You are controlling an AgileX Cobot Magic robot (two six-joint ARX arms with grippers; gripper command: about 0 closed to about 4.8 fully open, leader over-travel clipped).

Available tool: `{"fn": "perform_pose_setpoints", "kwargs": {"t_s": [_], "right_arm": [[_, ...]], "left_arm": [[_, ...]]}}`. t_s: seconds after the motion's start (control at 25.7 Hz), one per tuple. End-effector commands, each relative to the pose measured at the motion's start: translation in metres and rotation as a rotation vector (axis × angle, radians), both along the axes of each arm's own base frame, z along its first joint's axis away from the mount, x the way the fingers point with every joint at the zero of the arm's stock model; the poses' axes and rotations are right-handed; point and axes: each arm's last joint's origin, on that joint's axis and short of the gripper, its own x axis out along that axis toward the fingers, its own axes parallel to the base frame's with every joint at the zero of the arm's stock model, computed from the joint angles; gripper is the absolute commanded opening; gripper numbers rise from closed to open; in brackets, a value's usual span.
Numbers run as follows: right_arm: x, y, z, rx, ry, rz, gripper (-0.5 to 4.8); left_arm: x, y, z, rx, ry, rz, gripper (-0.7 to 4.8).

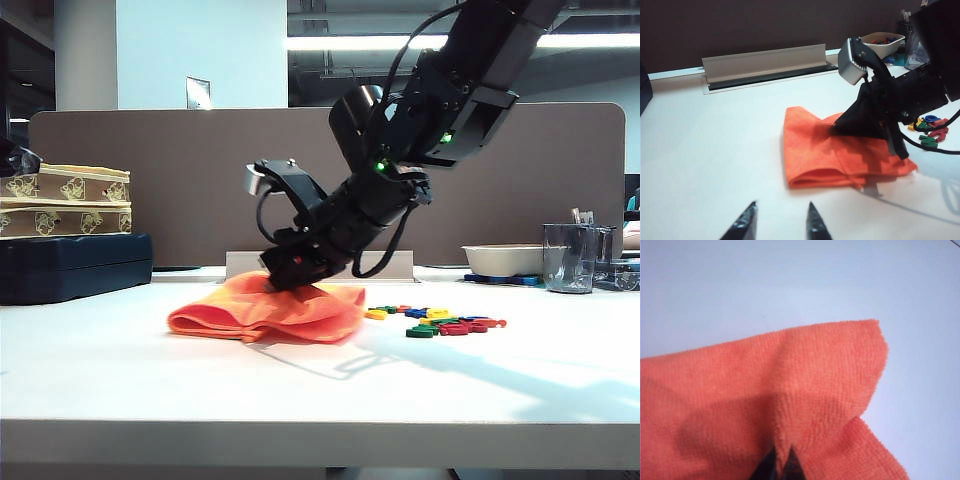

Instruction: Use an orange cloth to wipe the letter magnets on the table away for a distance.

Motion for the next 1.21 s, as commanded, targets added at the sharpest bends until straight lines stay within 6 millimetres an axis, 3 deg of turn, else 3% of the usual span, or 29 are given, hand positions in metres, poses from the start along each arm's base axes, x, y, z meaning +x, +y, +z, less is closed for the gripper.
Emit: {"fn": "perform_pose_setpoints", "kwargs": {"t_s": [0.04,0.23,0.93,1.21], "right_arm": [[0.007,-0.011,0.000,-0.033,-0.009,-0.075,-0.01],[0.016,-0.034,-0.006,-0.082,0.053,-0.140,-0.01],[0.008,-0.050,-0.023,-0.336,0.144,-0.155,-0.01],[0.015,-0.076,-0.027,-0.375,0.201,-0.228,-0.01]], "left_arm": [[0.000,0.000,0.003,-0.001,-0.020,0.002,1.20],[0.000,0.000,0.003,-0.001,-0.020,0.002,1.20],[0.000,0.000,0.003,-0.001,-0.020,0.002,1.20],[0.000,0.000,0.003,-0.001,-0.020,0.002,1.20]]}}
